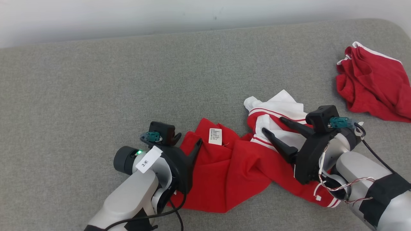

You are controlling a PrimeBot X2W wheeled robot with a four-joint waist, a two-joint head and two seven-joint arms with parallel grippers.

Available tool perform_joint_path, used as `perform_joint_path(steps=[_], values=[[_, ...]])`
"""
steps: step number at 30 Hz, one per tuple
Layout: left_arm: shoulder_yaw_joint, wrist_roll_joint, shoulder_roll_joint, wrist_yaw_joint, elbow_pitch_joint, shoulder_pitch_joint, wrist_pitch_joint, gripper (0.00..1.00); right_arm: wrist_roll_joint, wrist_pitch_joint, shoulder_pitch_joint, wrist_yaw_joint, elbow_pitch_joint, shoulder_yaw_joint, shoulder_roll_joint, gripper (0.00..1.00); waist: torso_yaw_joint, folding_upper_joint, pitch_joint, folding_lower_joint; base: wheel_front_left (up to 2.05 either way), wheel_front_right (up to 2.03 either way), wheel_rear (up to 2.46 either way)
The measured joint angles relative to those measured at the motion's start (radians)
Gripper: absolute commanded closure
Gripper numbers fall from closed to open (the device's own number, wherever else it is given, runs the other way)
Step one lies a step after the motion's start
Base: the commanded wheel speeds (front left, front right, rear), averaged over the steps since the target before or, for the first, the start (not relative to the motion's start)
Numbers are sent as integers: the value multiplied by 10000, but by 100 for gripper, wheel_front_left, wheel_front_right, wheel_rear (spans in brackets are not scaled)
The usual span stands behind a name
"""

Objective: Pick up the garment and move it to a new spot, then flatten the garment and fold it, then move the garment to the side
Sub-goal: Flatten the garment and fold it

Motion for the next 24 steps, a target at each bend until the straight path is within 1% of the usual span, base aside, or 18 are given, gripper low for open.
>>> perform_joint_path(steps=[1, 2, 3, 6, 12, 15, 19, 24], values=[[-50, -59, 2, -2, 6, -35, 8, 27, 6, 4, 0, 0, 25, 10, 46, 18, -3, 0, 14, 0, 0, 0, 0], [-94, -90, 0, -2, 8, -68, 8, 67, 6, 38, -3, 0, 35, 44, 102, 69, -7, 0, 27, 0, 0, 0, 0], [-119, -138, -2, 0, 6, -96, 8, 100, 6, 63, -7, 0, 46, 69, 163, 100, -10, 0, 39, 0, 0, 0, 0], [-209, -324, -2, 0, 23, -110, 4, 100, 21, 35, -18, 2, 111, 58, 307, 100, -17, 0, 72, 0, 0, 0, 0], [-249, -416, -8, 0, 161, -143, -107, 100, 98, -242, -53, 2, 309, -86, 299, 100, 22, 0, 12, 0, 0, 0, 0], [-90, -522, -6, 27, 303, -210, -414, 100, 197, -780, -159, 2, 290, -397, 320, 100, 50, 1, -95, 0, 0, 0, 0], [219, -587, -10, 176, 330, -495, -888, 100, 222, -1371, -292, 2, 244, -738, 284, 100, 93, 0, -270, -1, 0, 0, 0], [508, -631, 2, 186, 372, -521, -1354, 100, 359, -1499, -188, 2, 282, -663, 219, 100, 198, 0, -415, -2, 0, 0, 0]])
